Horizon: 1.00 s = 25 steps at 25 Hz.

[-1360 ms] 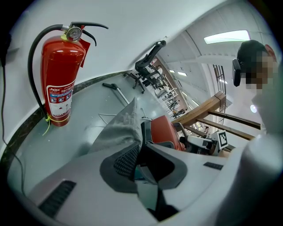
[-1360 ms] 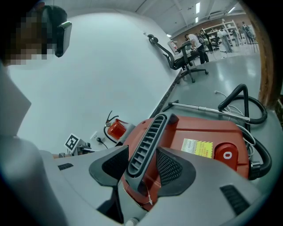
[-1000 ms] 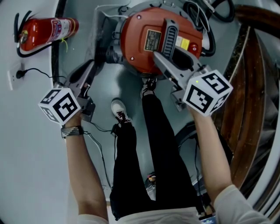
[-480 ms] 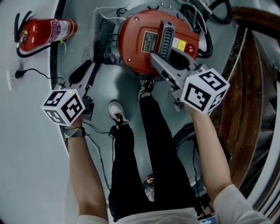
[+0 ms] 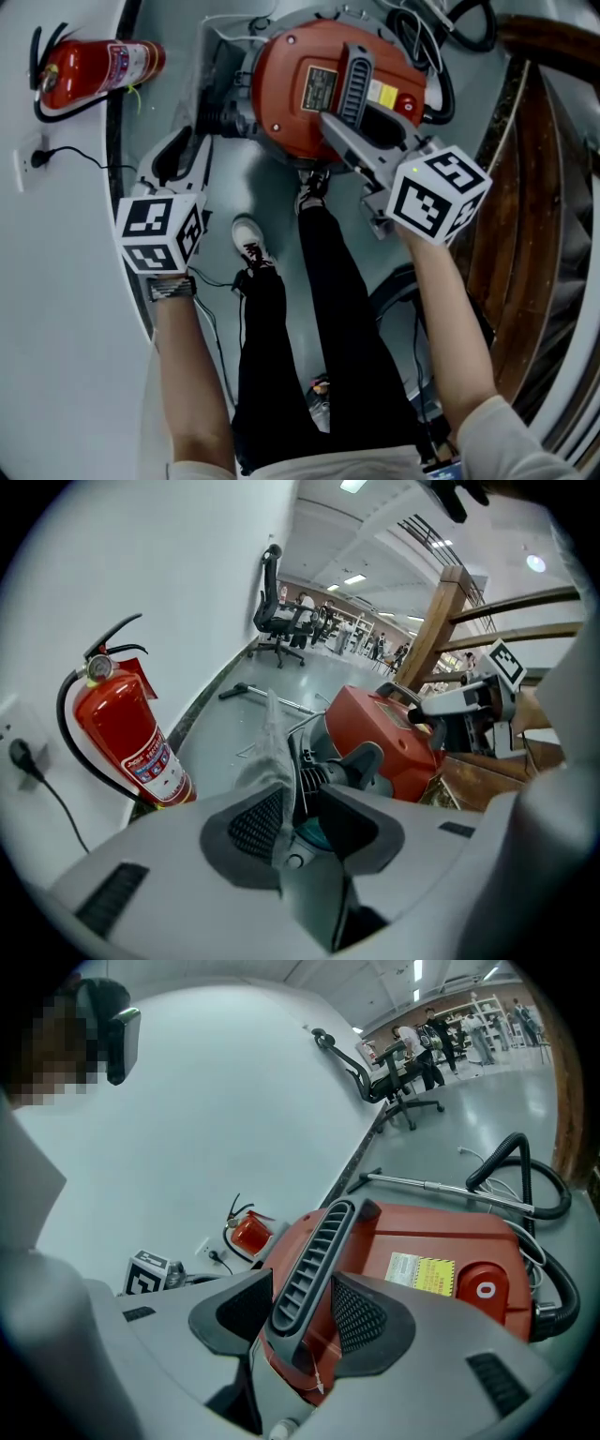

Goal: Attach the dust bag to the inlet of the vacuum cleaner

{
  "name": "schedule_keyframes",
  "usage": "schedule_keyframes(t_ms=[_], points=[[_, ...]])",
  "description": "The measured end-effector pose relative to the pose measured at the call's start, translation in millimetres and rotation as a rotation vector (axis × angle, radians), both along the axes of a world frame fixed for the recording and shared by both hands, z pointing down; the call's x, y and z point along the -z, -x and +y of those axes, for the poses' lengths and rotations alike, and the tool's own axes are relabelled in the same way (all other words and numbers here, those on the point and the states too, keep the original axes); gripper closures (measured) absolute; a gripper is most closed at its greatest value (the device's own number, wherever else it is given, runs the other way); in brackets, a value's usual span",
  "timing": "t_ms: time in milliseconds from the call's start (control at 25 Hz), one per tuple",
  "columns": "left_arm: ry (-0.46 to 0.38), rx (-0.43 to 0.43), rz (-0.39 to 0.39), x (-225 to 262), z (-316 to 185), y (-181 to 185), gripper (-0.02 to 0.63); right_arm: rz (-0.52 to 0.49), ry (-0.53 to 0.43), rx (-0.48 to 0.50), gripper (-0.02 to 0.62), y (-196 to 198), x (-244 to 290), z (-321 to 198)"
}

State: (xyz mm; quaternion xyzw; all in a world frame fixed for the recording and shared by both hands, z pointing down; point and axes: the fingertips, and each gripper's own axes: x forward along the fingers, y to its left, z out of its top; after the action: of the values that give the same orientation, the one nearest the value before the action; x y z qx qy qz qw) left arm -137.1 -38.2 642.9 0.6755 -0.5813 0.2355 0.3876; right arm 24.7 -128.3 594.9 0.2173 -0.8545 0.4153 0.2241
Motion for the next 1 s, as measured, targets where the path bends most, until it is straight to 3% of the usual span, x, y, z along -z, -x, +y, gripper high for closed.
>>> schedule_keyframes(t_ms=[160,440,720,1000], points=[[0.002,0.018,-0.083,-2,0,6,0.537,0.000,-0.004,0.000,0.391,0,0,0],[0.012,0.046,-0.224,-7,1,19,0.571,0.001,-0.005,0.001,0.391,1,0,0],[0.041,0.034,-0.116,-8,-1,18,0.586,0.007,-0.019,-0.004,0.391,0,0,0],[0.039,0.270,0.213,-9,3,25,0.586,0.007,-0.017,-0.003,0.391,0,1,0]])
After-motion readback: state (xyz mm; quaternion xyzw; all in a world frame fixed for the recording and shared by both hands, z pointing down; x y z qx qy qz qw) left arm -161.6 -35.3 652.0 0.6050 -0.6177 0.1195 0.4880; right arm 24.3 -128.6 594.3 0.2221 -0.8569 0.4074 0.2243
